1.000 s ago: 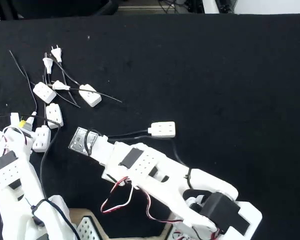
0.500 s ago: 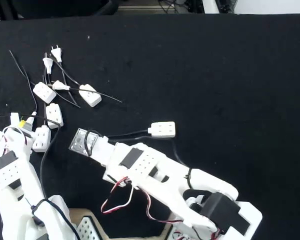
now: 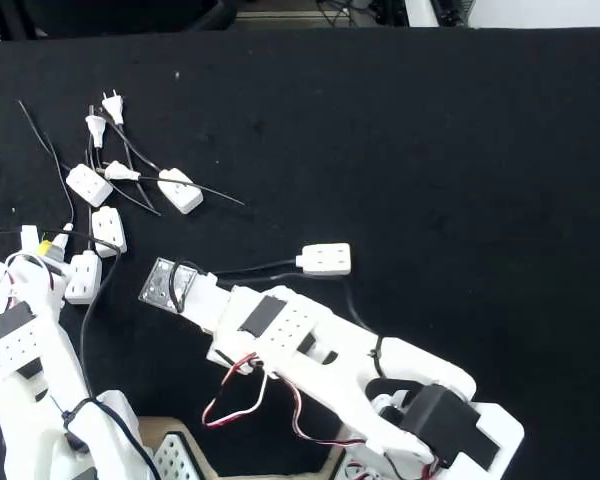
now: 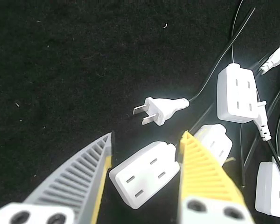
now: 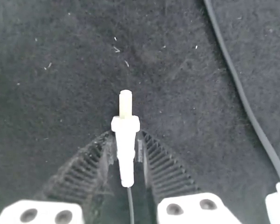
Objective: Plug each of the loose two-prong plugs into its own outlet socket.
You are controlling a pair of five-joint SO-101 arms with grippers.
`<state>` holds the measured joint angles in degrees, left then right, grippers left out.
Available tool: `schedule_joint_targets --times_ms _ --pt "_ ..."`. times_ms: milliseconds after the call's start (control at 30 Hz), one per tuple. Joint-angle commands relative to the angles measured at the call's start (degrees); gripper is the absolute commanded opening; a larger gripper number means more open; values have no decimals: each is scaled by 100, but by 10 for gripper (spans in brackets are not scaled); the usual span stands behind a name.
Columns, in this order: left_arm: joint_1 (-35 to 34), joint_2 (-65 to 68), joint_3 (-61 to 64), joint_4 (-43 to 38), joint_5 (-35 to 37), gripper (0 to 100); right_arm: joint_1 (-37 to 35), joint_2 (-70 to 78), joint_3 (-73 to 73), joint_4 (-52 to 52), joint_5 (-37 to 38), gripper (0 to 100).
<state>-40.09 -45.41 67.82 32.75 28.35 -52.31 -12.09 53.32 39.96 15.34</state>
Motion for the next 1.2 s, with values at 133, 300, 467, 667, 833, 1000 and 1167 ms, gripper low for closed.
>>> schedule_joint_targets --times_ms 133,300,467,667,833,1000,1167 --pt "-57 -53 -31 -79 18 234 -35 31 -127 35 308 12" --pt "-57 -53 -31 -79 18 234 -35 31 -119 44 343 12" --pt "-57 -53 -31 -79 18 234 -35 31 -119 97 325 14" --pt "-57 -53 -31 -79 18 234 -44 31 -136 185 343 87" --pt "-57 -53 -31 -79 18 234 -35 22 -154 158 325 10" --pt "-48 -53 -22 -70 18 234 -26 -92 -163 193 308 10" --pt "154 -9 -22 -53 -26 234 387 -1007 110 220 149 10"
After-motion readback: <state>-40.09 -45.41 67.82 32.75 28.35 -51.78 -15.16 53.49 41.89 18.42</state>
